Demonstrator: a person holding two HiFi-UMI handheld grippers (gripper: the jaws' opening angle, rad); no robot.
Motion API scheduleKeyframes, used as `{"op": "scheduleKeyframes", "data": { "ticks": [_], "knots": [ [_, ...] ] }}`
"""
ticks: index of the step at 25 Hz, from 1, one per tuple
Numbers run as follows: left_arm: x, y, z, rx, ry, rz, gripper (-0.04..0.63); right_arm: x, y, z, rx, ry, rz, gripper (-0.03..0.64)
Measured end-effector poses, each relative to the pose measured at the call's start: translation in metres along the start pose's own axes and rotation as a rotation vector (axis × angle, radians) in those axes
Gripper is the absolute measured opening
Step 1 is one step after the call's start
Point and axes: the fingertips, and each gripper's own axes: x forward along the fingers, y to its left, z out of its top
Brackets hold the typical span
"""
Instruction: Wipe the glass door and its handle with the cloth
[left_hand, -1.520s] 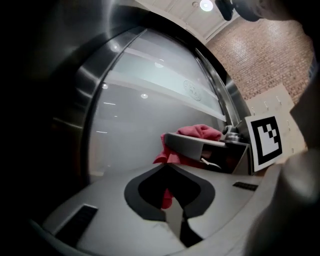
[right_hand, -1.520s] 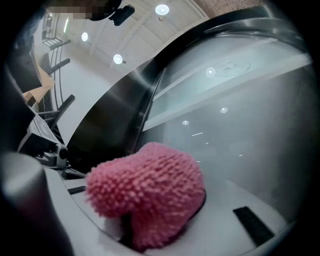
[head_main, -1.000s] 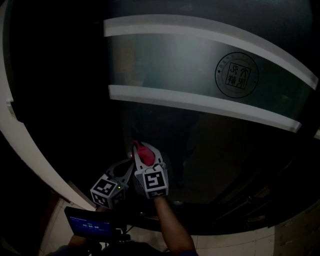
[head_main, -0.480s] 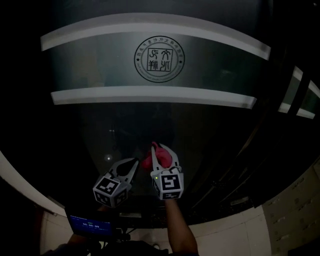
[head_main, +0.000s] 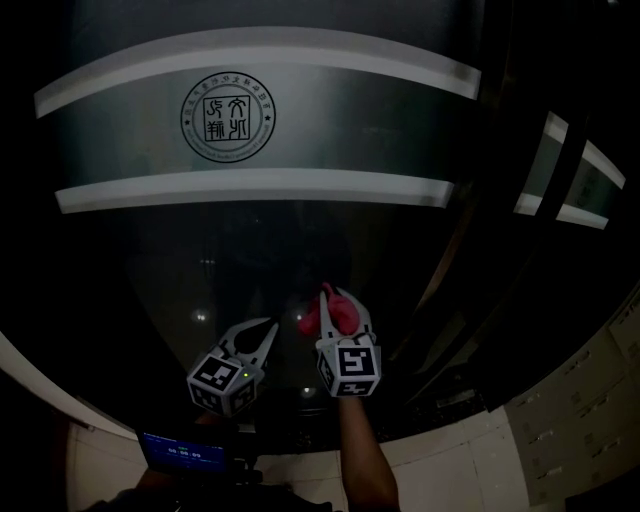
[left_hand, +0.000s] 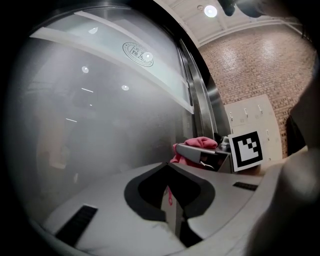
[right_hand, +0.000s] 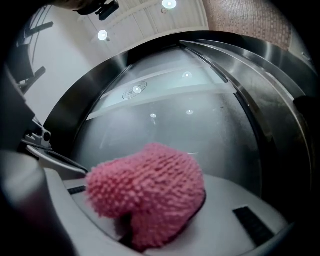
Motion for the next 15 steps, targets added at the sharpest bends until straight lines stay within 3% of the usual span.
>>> {"op": "scheduleKeyframes", "data": {
  "ticks": [8, 15],
  "knots": [
    [-0.018, -0.014, -0.004, 0.023, 0.022, -0.002, 0.002, -0.044, 0.038, 0.016, 0.032, -0.053, 0.041, 0.055],
    [-0.088, -0.040, -0.013, -0.008, 0.034, -0.057, 0.003, -0.113, 0.111, 0.032, 0.037, -0.014, 0.038, 0.055]
  ]
}}
